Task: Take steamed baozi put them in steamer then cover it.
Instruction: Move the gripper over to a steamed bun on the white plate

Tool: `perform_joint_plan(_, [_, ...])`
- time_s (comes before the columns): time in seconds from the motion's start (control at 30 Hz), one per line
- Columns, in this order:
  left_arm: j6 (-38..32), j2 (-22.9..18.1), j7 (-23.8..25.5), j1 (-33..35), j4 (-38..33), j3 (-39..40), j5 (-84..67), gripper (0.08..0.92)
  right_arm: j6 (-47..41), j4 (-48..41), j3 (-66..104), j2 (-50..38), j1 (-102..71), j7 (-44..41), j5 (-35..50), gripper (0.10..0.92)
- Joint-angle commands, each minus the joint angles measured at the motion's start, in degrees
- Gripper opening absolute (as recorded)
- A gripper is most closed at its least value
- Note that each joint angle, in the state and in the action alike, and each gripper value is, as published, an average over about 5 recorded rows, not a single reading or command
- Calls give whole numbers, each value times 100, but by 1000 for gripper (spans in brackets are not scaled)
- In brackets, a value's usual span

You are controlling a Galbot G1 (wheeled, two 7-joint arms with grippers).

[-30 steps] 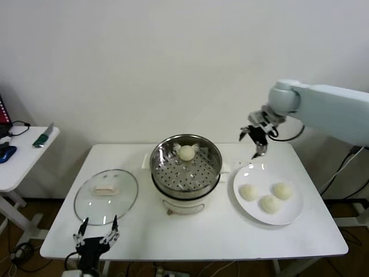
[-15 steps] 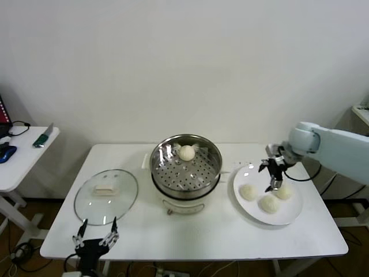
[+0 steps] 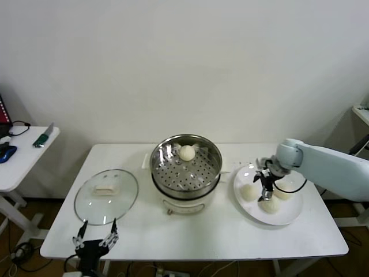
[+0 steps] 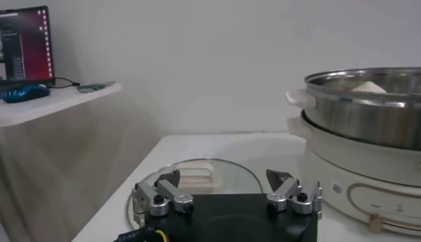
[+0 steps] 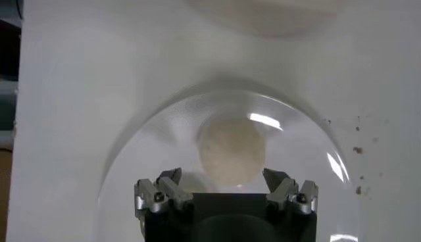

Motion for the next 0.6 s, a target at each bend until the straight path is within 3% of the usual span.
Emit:
perform_joint_plan(0.03, [3,4,2,-8,22,-2,-7,823,-48,-619,309,466,-373,55,-126,823])
perform_joint_plan(0.4, [36,-8,22,-106,48,7,-8,823,-24,-721,335,566,-380,27,-126,821])
perform_joint_plan(0.6, [33,-11,20,-97,38,8,-9,823,-37,-612,307,539,-380,-15,-133,773])
